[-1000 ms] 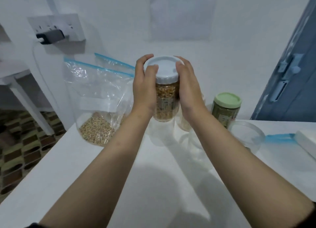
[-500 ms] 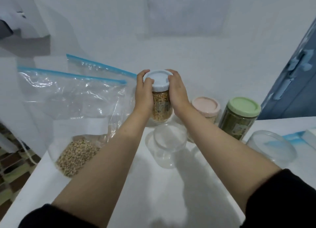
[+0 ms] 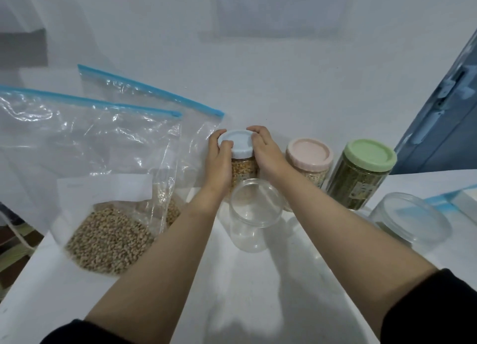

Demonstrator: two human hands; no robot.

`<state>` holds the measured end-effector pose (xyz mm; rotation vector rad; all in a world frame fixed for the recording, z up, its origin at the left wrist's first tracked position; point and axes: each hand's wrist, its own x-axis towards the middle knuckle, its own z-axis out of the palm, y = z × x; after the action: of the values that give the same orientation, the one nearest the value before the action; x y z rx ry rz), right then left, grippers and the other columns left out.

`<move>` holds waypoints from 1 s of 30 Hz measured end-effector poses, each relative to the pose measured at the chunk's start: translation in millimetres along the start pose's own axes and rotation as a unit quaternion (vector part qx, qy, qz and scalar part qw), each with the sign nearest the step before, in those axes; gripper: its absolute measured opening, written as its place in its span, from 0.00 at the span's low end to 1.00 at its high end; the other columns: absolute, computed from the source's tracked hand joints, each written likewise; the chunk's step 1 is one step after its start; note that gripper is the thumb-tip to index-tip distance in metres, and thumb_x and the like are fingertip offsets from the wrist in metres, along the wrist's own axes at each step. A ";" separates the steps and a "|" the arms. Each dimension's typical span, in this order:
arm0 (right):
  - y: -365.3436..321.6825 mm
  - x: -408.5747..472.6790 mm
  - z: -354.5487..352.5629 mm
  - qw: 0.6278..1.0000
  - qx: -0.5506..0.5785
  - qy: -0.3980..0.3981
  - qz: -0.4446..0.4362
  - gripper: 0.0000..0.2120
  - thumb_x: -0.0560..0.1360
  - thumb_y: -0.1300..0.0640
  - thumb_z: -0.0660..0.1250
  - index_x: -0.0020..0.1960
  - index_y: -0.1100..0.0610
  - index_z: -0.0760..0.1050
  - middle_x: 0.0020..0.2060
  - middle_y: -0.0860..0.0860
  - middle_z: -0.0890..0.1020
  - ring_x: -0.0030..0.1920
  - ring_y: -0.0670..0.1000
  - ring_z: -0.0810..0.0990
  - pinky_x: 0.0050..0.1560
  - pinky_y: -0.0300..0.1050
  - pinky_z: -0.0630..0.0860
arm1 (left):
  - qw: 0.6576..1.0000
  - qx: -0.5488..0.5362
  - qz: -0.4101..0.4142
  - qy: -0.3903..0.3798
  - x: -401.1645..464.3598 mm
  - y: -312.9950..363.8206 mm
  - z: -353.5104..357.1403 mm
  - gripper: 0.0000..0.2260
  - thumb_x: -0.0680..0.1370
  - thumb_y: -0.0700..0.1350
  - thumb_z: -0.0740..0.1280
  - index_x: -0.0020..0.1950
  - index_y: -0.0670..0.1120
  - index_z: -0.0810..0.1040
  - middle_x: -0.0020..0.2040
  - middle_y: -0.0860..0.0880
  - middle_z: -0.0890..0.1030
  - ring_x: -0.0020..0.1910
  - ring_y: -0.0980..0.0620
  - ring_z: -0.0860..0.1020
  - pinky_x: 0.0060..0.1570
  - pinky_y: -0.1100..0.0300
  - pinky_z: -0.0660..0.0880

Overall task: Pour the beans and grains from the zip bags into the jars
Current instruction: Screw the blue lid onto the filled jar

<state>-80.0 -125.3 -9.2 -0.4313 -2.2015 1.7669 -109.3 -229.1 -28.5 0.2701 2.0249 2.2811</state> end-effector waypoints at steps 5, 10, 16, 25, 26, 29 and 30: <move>4.8 -8.5 -7.1 1.000 -0.011 0.007 -0.023 0.15 0.85 0.52 0.51 0.67 0.51 0.71 0.57 0.50 0.78 0.58 0.50 0.77 0.60 0.46 0.74 | 1.000 0.016 0.025 -0.007 -8.2 -4.6 -1.1 0.14 0.82 0.44 0.57 0.68 0.53 0.69 0.55 0.53 0.77 0.53 0.54 0.78 0.47 0.62 0.74; -1.4 -15.8 -3.5 0.997 -0.054 0.038 -0.043 0.18 0.86 0.52 0.51 0.70 0.55 0.70 0.62 0.50 0.77 0.63 0.50 0.74 0.65 0.45 0.69 | 0.998 0.051 0.034 0.005 -13.4 -5.3 -2.2 0.18 0.83 0.49 0.58 0.73 0.52 0.67 0.65 0.51 0.76 0.64 0.53 0.75 0.63 0.56 0.74; -24.1 -46.3 -16.2 0.994 -0.060 0.042 -0.076 0.19 0.86 0.50 0.50 0.72 0.55 0.69 0.58 0.44 0.73 0.59 0.44 0.70 0.57 0.35 0.62 | 0.976 0.147 0.159 0.025 -43.0 10.5 1.1 0.20 0.82 0.46 0.60 0.75 0.50 0.66 0.73 0.52 0.67 0.68 0.62 0.66 0.62 0.76 0.61; -13.6 -146.7 -98.2 0.971 -0.116 0.069 -0.197 0.18 0.85 0.49 0.54 0.70 0.54 0.72 0.64 0.44 0.77 0.66 0.41 0.72 0.65 0.35 0.68 | 0.977 0.048 0.204 -0.036 -144.2 20.1 57.0 0.16 0.81 0.46 0.59 0.69 0.54 0.69 0.67 0.59 0.73 0.70 0.60 0.69 0.71 0.57 0.68; -5.5 -156.4 -109.9 0.969 -0.127 0.077 -0.199 0.17 0.85 0.49 0.53 0.69 0.53 0.73 0.64 0.45 0.77 0.65 0.42 0.73 0.65 0.39 0.69 | 0.977 0.045 0.203 -0.042 -155.5 15.2 62.9 0.16 0.81 0.46 0.59 0.69 0.53 0.70 0.67 0.58 0.74 0.70 0.60 0.70 0.69 0.60 0.68; 22.5 -179.6 -137.8 0.959 -0.188 0.090 -0.192 0.18 0.84 0.46 0.52 0.69 0.49 0.71 0.64 0.46 0.77 0.66 0.45 0.72 0.66 0.43 0.69 | 0.978 0.054 0.195 -0.059 -187.1 -4.3 79.0 0.17 0.82 0.43 0.59 0.71 0.47 0.70 0.67 0.54 0.74 0.70 0.57 0.70 0.67 0.66 0.67; 31.9 -184.9 -143.5 0.954 -0.220 0.090 -0.181 0.20 0.84 0.45 0.51 0.71 0.50 0.70 0.66 0.47 0.75 0.68 0.46 0.70 0.68 0.45 0.67 | 0.979 0.064 0.185 -0.062 -195.1 -12.1 83.8 0.18 0.81 0.43 0.59 0.72 0.47 0.70 0.68 0.54 0.74 0.70 0.58 0.70 0.67 0.68 0.66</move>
<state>148.3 -65.2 -16.8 -0.2432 -2.3489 1.0116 96.8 -179.9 -46.5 0.8422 2.2128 2.2547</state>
